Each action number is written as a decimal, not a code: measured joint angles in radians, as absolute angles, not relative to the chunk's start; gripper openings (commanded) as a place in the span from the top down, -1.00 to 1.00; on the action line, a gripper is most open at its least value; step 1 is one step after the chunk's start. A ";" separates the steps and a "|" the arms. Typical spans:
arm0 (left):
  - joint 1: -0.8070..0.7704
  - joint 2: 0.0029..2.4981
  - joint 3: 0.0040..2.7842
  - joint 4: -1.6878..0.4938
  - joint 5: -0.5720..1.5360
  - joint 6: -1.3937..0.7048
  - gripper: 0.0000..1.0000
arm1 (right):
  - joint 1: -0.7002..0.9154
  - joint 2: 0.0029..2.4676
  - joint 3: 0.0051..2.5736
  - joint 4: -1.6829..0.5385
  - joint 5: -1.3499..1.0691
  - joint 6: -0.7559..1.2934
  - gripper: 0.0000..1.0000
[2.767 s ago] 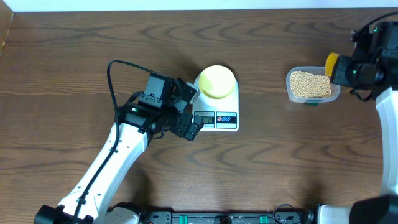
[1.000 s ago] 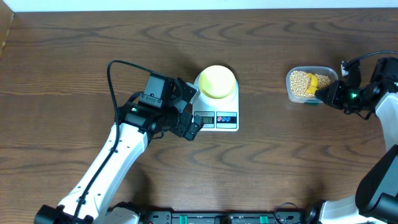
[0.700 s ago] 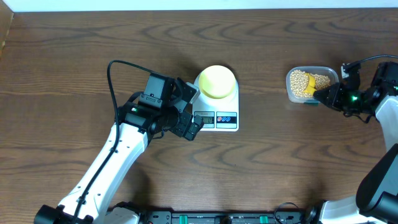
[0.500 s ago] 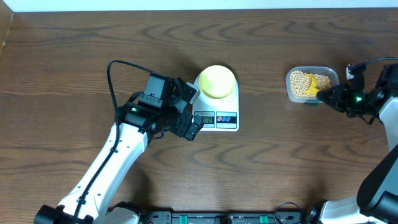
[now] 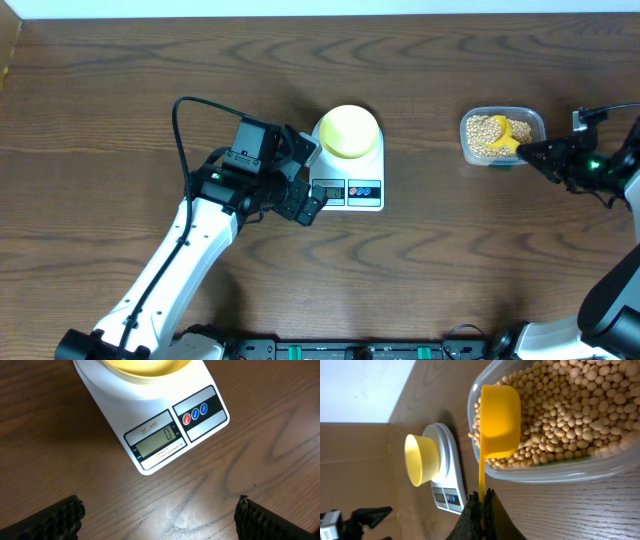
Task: Scoop item into bowl and weigh 50g on scale
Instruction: 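Lift the filled scoop and carry it left toward the yellow bowl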
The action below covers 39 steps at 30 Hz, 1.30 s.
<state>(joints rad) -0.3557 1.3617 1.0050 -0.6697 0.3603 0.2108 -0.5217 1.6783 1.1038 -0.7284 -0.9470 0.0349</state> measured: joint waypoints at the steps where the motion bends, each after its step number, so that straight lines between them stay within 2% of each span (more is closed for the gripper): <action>1: -0.356 1.362 1.005 -0.669 0.360 0.211 -0.96 | -0.527 1.678 1.104 -0.730 -0.953 0.037 0.97; 13: -0.356 1.362 1.005 -0.669 0.360 0.211 -0.96 | -0.608 1.678 1.103 -0.749 -0.986 0.067 0.98; 22: -0.356 1.362 1.005 -0.670 0.360 0.211 -0.96 | -0.688 1.678 1.103 -0.791 -1.111 0.083 0.98; 39: -0.356 1.362 1.005 -0.670 0.360 0.211 -0.96 | -0.709 1.678 1.103 -0.861 -1.325 0.074 0.97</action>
<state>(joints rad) -0.3557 1.3617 1.0050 -0.6697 0.3603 0.2108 -0.7086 1.6783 1.1027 -0.8612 -1.3251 0.0742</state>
